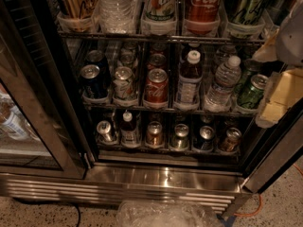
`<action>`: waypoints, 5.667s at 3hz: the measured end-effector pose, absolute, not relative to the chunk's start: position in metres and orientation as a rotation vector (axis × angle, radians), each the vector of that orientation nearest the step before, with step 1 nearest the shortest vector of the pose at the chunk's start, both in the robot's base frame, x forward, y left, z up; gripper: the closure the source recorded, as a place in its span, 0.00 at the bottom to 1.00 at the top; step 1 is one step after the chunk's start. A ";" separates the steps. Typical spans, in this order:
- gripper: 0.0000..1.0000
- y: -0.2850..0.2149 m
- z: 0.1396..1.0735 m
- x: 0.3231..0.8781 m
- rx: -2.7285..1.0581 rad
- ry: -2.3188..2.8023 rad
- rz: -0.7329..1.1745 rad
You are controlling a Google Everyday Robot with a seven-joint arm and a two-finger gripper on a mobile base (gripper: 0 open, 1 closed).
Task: Pick coke can from top shelf of fridge
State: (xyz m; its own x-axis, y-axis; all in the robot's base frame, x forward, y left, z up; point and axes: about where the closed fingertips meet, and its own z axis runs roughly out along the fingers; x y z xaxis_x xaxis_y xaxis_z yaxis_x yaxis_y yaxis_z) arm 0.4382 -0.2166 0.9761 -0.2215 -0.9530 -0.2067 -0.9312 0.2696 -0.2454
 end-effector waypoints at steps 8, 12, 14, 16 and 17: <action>0.00 -0.102 0.960 0.434 -0.729 2.296 0.175; 0.00 -0.105 0.963 0.474 -0.163 2.082 0.232; 0.00 -0.139 0.989 0.486 -0.009 2.005 0.129; 0.00 -0.117 1.034 0.505 0.080 1.886 0.185; 0.00 -0.096 1.064 0.503 0.119 1.795 0.208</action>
Offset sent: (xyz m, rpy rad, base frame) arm -0.0205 0.0722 -0.0412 0.3332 0.0200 -0.2528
